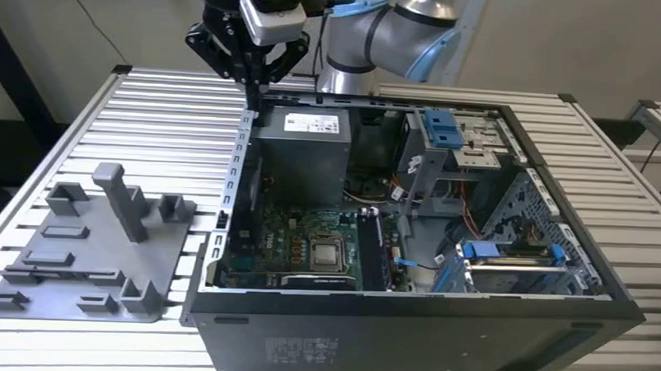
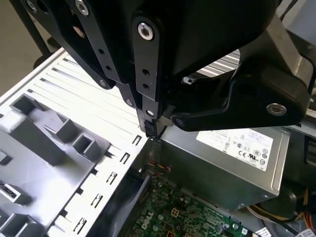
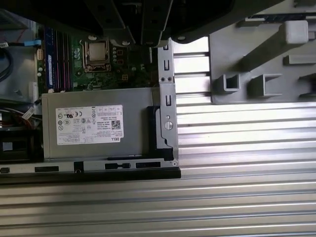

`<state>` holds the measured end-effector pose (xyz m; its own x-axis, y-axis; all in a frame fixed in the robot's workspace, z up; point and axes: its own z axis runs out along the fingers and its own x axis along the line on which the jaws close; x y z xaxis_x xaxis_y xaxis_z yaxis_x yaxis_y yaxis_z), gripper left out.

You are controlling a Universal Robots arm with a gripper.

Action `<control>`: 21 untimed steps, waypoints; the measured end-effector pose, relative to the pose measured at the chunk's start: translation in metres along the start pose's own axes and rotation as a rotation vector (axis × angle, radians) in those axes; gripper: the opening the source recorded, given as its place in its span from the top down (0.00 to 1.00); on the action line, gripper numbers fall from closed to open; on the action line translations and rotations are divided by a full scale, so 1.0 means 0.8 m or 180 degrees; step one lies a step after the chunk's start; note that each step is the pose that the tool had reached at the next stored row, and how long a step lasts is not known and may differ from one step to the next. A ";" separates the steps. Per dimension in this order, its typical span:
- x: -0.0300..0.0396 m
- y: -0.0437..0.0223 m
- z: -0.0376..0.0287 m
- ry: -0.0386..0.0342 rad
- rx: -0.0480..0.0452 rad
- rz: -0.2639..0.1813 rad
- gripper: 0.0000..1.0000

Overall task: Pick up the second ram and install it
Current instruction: 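Reach for the second ram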

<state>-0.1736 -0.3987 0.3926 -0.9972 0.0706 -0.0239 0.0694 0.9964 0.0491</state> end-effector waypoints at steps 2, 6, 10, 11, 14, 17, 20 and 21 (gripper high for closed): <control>0.0041 -0.0003 -0.0001 -0.0001 0.0000 0.0000 0.89; 0.0134 -0.0009 -0.0004 -0.0004 0.0000 0.0000 0.89; 0.0231 -0.0016 -0.0007 -0.0007 0.0000 0.0000 0.89; 0.0255 -0.0018 -0.0007 -0.0008 0.0000 0.0000 0.89; 0.0323 -0.0022 -0.0009 -0.0009 0.0000 0.0000 0.89; 0.0386 -0.0027 -0.0011 -0.0010 -0.0001 0.0000 0.89; 0.0449 -0.0031 -0.0013 -0.0011 -0.0001 0.0000 0.89; 0.0471 -0.0033 -0.0013 -0.0011 -0.0001 0.0000 0.89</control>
<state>-0.2114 -0.3987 0.3926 -0.9971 0.0707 -0.0274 0.0692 0.9964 0.0493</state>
